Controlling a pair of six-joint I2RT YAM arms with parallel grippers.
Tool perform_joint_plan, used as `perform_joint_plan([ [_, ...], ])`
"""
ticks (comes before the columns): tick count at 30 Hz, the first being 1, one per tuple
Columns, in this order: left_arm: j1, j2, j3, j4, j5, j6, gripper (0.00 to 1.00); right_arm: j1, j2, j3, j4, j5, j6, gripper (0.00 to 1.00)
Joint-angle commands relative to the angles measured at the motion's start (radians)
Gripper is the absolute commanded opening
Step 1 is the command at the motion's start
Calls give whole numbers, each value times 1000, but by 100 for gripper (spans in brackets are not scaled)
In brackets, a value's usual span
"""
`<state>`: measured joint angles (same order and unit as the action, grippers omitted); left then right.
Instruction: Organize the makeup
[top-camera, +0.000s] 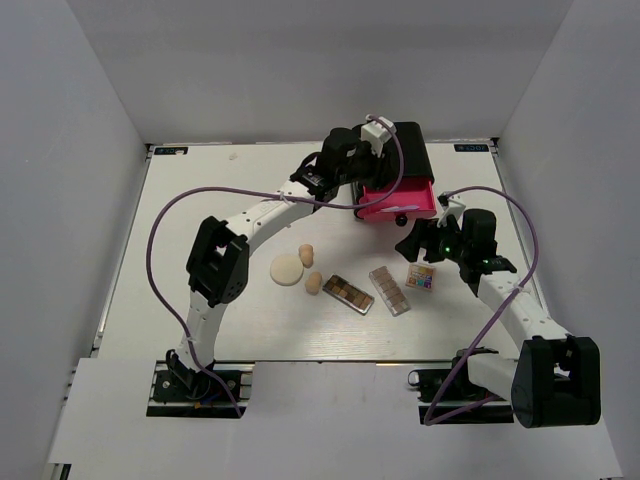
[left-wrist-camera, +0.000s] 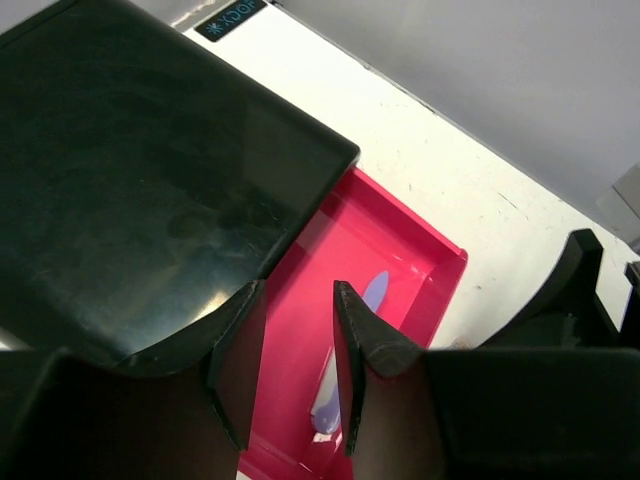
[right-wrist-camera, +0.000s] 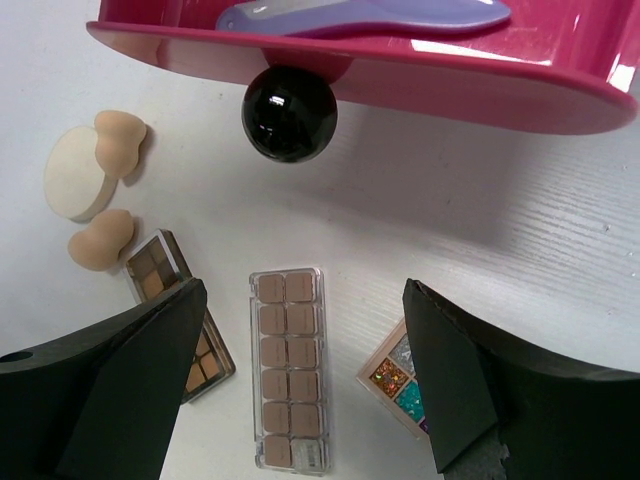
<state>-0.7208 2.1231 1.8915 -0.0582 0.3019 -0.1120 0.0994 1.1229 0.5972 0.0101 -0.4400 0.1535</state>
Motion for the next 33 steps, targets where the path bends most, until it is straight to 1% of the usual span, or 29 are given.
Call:
perform_joint_plan([
  [1,-5,-78,23,31,-61,-8,44,-3,6,4,66,-2,3,85],
  [3,-5,-136,-12,29,-102,-26,45,-4,26,18,77,-3,3,85],
  [4,-5,-194,-35,32,-134,-52,46,-3,35,22,89,-6,3,85],
  [7,17,-296,-178,40,-184,-121,46,-3,78,42,131,-20,29,84],
  [8,17,-380,-233,47,-232,-126,46,-3,93,49,139,-28,38,83],
  [9,17,-418,-353,87,-253,-133,41,-1,122,56,146,-31,47,83],
  [10,17,-463,-418,104,-271,-149,38,-3,135,70,162,-35,66,82],
  [11,26,-542,-481,116,-329,-167,34,-3,149,76,169,-43,73,82],
  [12,26,-587,-587,123,-349,-187,29,-4,175,84,174,-49,83,81],
  [13,26,-621,-633,133,-365,-219,24,-4,190,101,185,-63,101,80],
  [14,26,-658,-675,135,-382,-236,24,-4,202,110,188,-66,112,79],
  [15,26,-723,-715,130,-417,-259,23,-4,224,121,188,-71,124,79],
  [16,26,-756,-786,127,-432,-297,26,-3,236,130,192,-75,132,78],
  [17,26,-785,-822,124,-446,-319,30,-4,244,145,205,-89,155,77],
  [18,26,-843,-892,124,-469,-360,33,-3,261,156,211,-95,164,76],
  [22,26,-975,-1040,126,-515,-440,37,-3,299,177,234,-97,215,72],
  [24,26,-1017,-1075,110,-541,-466,37,-6,317,193,243,-97,219,70],
  [28,26,-1094,-1124,90,-575,-492,37,-3,327,207,260,-92,207,61],
  [33,26,-1109,-1149,90,-580,-511,37,-1,324,234,275,-94,204,60],
])
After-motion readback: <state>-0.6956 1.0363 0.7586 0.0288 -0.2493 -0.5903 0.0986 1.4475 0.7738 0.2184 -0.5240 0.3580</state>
